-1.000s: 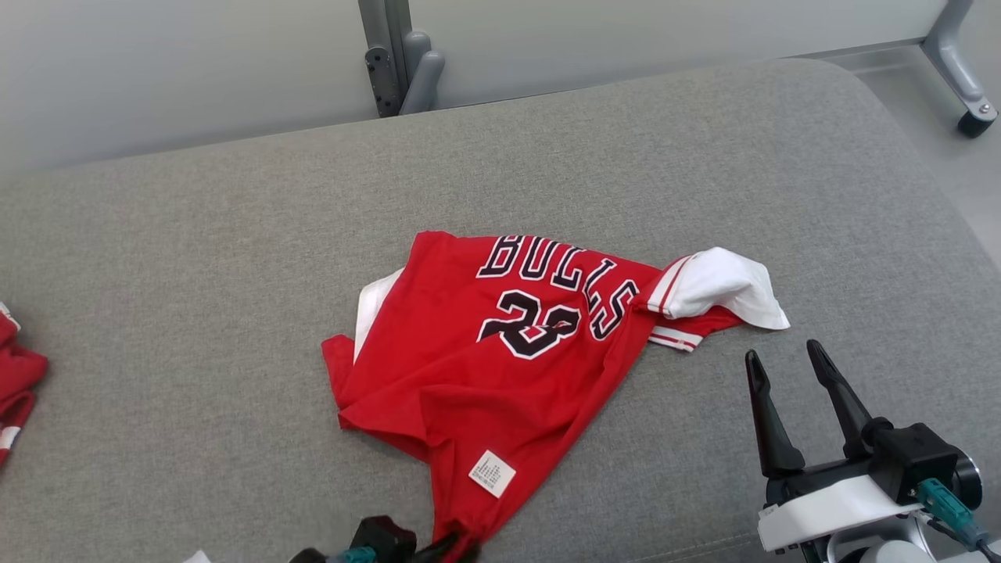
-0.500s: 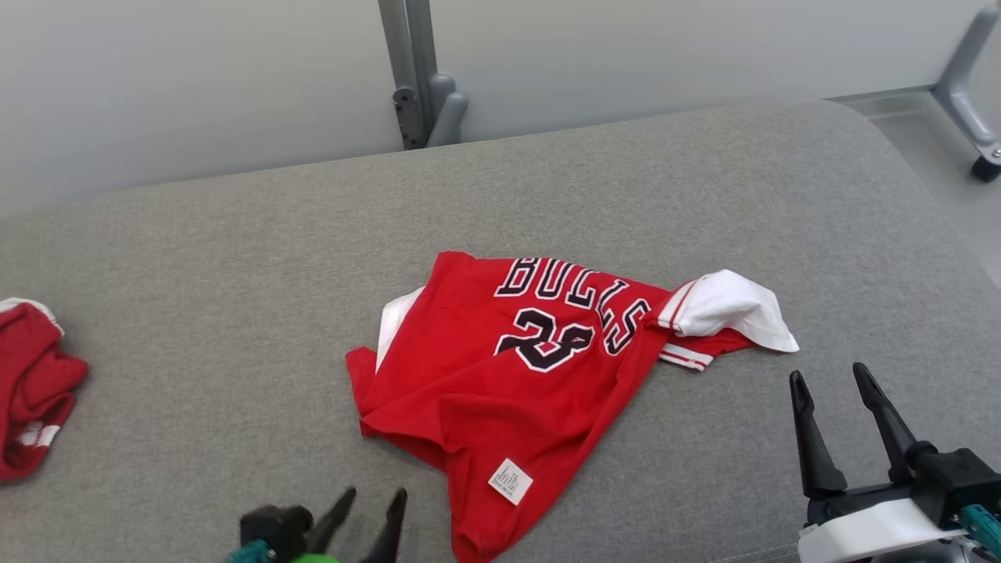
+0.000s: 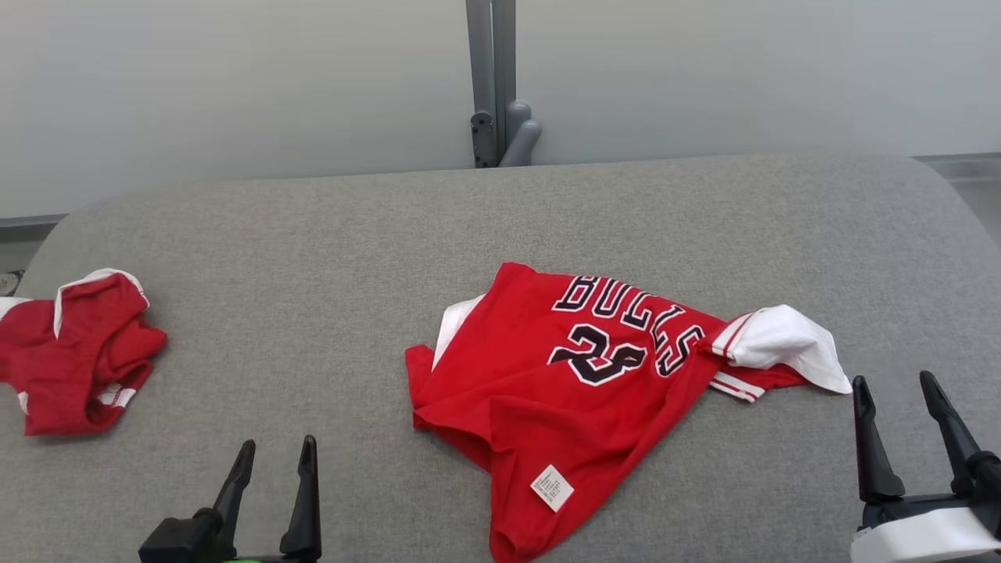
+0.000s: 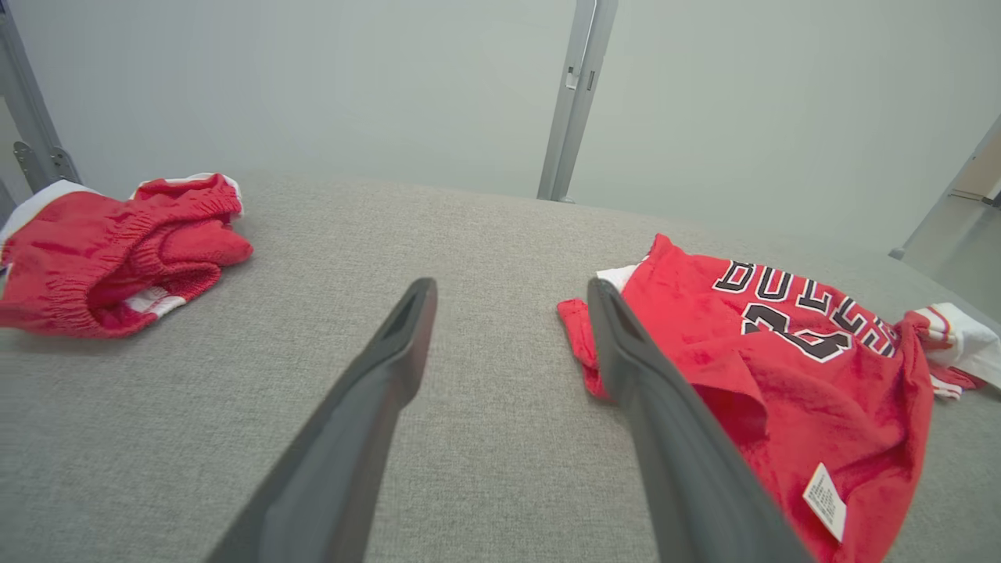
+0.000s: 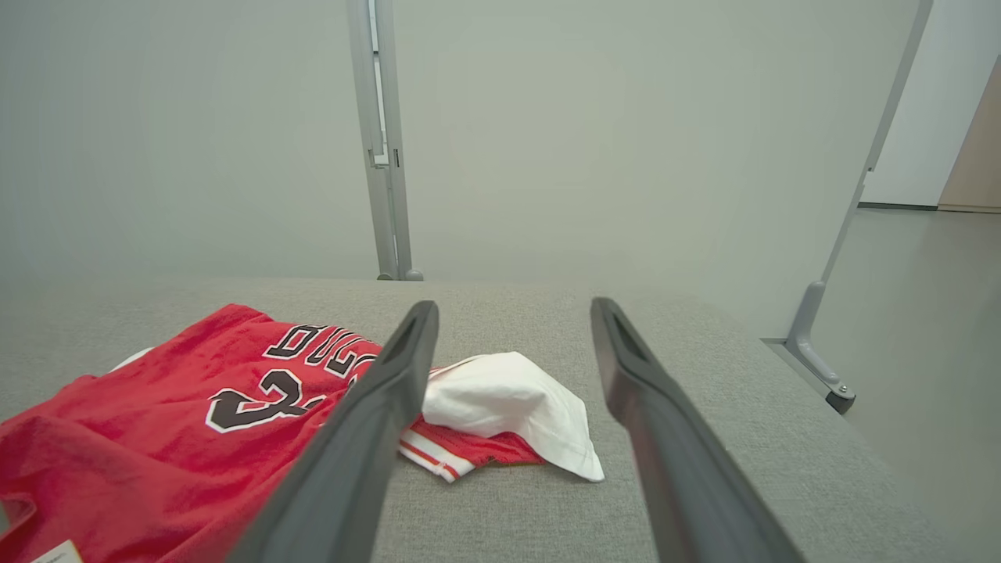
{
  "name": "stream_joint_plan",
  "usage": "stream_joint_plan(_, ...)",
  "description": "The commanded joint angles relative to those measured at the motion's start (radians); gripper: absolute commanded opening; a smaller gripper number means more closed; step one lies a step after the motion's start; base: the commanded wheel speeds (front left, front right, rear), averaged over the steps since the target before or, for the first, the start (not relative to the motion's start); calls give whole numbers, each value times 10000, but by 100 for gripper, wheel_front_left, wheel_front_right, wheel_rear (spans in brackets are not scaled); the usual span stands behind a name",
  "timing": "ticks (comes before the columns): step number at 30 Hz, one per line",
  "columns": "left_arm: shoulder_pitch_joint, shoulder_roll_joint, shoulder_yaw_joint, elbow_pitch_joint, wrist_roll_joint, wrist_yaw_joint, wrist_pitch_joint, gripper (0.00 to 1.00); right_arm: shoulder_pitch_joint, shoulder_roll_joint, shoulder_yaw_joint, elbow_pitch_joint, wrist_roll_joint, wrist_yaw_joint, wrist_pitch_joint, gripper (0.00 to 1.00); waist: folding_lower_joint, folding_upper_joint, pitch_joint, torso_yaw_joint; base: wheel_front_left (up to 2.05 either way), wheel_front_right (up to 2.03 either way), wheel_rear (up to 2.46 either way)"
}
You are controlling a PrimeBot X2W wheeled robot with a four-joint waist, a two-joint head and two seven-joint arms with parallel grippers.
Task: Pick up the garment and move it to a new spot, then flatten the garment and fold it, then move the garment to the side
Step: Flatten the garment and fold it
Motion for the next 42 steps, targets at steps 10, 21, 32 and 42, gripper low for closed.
stream_joint_plan(10, 774, -623, 1557, 596, 1521, -1886, 10, 100, 191, 45, -939, 583, -323, -3, -6, 100, 0, 0, -309, 136, 0, 0, 0)
stream_joint_plan(21, 1059, -1200, 2207, 709, 2211, -2804, 8, 100, 125, 159, -908, 1251, -344, -3, -6, 100, 0, 0, -271, -64, 0, 0, 0)
stream_joint_plan(32, 905, -1360, 2075, 806, 1854, -2805, 7, 100, -15, 265, -961, 1382, 24, -5, -6, 100, 0, 0, -234, -72, 0, 0, 0)
stream_joint_plan(42, 942, -2114, 915, 316, 985, -2618, 2134, 100, -1300, -1147, 207, 2302, 516, -5, 502, 100, 0, 0, 210, -244, 0, 0, 0)
